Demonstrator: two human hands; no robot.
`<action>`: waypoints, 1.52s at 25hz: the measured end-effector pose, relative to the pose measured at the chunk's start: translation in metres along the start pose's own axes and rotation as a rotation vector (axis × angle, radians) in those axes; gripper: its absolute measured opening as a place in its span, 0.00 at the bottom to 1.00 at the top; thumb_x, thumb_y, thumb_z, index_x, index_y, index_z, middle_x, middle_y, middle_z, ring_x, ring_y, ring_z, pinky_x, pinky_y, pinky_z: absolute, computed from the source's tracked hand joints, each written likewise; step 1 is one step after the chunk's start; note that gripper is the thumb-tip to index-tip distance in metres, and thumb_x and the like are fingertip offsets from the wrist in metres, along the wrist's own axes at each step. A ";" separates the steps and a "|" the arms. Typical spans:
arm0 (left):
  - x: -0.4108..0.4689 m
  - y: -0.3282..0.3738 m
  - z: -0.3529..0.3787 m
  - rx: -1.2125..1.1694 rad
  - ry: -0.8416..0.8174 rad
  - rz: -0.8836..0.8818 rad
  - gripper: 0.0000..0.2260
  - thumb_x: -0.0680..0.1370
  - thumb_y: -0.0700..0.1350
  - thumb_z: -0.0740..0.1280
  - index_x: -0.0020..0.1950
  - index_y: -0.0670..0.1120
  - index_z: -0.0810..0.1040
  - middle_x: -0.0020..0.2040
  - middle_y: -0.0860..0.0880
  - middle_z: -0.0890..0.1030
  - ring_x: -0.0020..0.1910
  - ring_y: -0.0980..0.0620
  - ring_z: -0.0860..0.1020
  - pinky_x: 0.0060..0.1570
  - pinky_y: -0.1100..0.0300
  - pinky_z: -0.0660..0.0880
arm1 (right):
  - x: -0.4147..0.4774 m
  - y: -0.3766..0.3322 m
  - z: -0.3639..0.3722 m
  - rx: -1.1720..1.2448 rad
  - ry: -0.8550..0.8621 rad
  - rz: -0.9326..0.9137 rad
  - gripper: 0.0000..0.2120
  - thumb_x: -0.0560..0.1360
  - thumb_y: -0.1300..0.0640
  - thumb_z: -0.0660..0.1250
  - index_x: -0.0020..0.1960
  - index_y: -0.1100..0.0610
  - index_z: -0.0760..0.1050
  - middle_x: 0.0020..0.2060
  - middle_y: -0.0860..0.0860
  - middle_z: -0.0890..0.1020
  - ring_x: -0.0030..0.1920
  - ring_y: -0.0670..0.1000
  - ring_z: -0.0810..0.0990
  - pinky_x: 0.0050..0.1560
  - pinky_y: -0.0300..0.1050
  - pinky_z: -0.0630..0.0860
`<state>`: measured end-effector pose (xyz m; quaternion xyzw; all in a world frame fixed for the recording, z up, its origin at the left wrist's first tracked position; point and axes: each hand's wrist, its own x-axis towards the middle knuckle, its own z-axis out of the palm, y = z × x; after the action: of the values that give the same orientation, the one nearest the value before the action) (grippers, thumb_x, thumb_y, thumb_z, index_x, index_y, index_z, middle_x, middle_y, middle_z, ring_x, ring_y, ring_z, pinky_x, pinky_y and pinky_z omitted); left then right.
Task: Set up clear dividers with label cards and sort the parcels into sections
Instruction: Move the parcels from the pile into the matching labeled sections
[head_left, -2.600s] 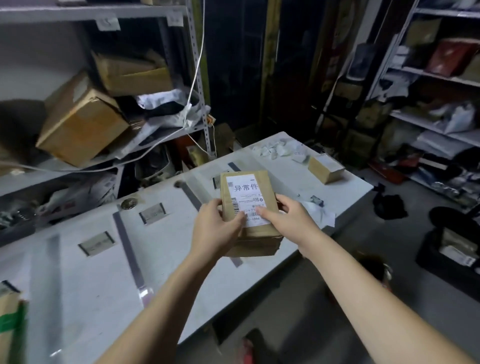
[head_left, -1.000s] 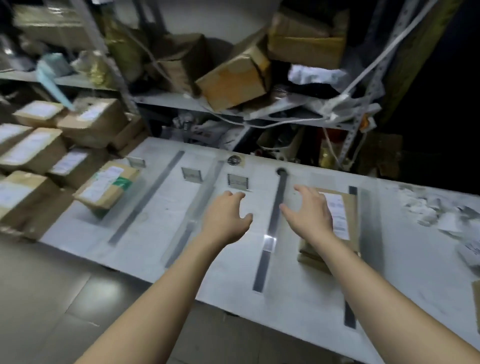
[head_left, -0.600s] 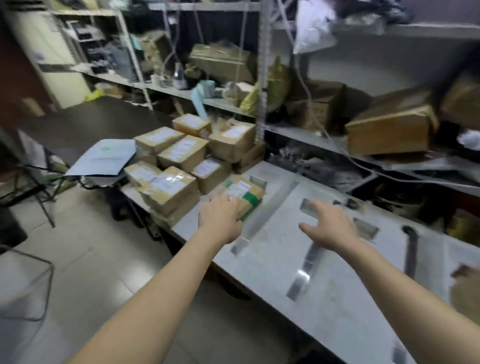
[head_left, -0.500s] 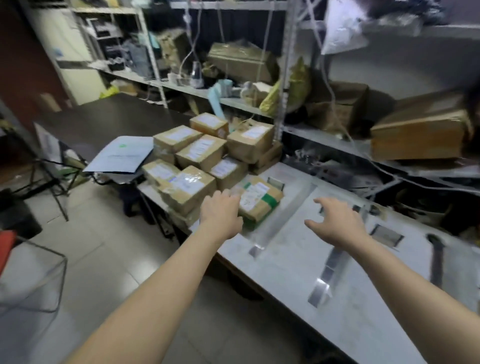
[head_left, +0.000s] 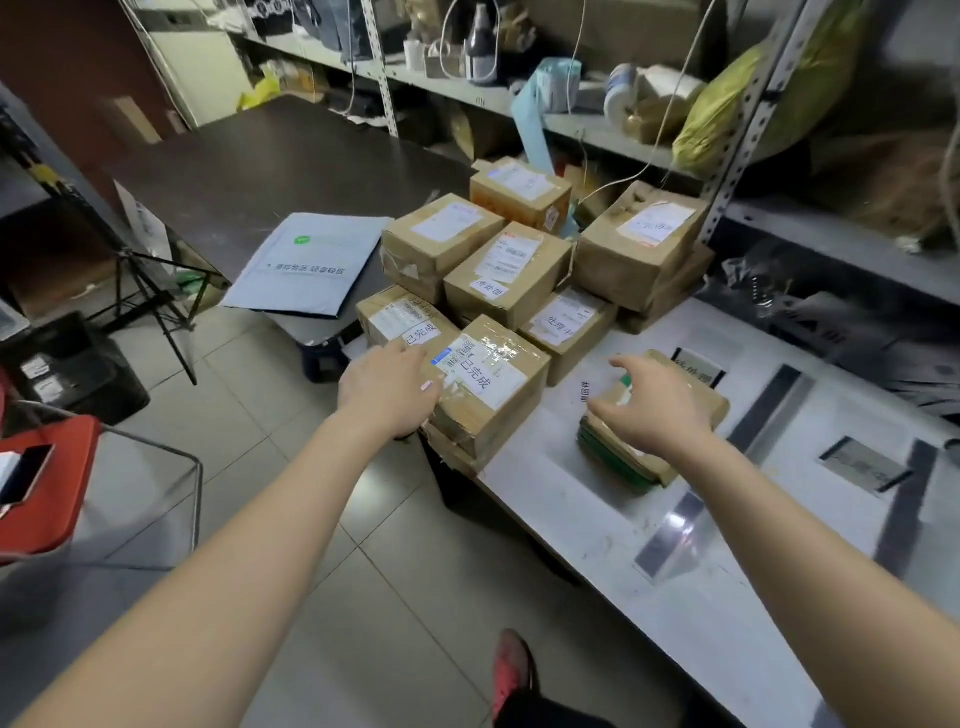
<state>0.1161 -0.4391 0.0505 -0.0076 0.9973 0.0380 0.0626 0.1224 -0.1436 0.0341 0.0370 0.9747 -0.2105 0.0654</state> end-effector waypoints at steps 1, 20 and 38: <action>0.010 -0.007 0.005 -0.053 -0.022 -0.021 0.25 0.82 0.60 0.60 0.78 0.52 0.67 0.72 0.49 0.72 0.70 0.44 0.72 0.62 0.49 0.72 | 0.010 -0.007 0.009 0.054 -0.026 0.016 0.32 0.74 0.42 0.69 0.75 0.47 0.68 0.72 0.48 0.74 0.71 0.54 0.73 0.64 0.57 0.75; 0.112 -0.044 0.055 -0.645 -0.299 0.275 0.18 0.72 0.64 0.72 0.54 0.55 0.74 0.57 0.54 0.82 0.57 0.46 0.80 0.55 0.45 0.77 | 0.024 -0.130 0.126 0.901 0.135 0.710 0.27 0.72 0.47 0.76 0.70 0.47 0.75 0.64 0.43 0.81 0.64 0.46 0.79 0.64 0.51 0.79; -0.111 0.198 -0.012 -0.851 -0.222 0.769 0.19 0.73 0.61 0.73 0.61 0.56 0.80 0.53 0.58 0.82 0.51 0.55 0.80 0.51 0.48 0.80 | -0.249 0.036 -0.041 0.951 0.704 0.618 0.21 0.77 0.47 0.72 0.69 0.43 0.75 0.60 0.40 0.82 0.61 0.43 0.80 0.58 0.48 0.82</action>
<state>0.2205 -0.2418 0.0914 0.3346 0.8129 0.4557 0.1398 0.3673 -0.1050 0.0919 0.4058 0.6835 -0.5643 -0.2230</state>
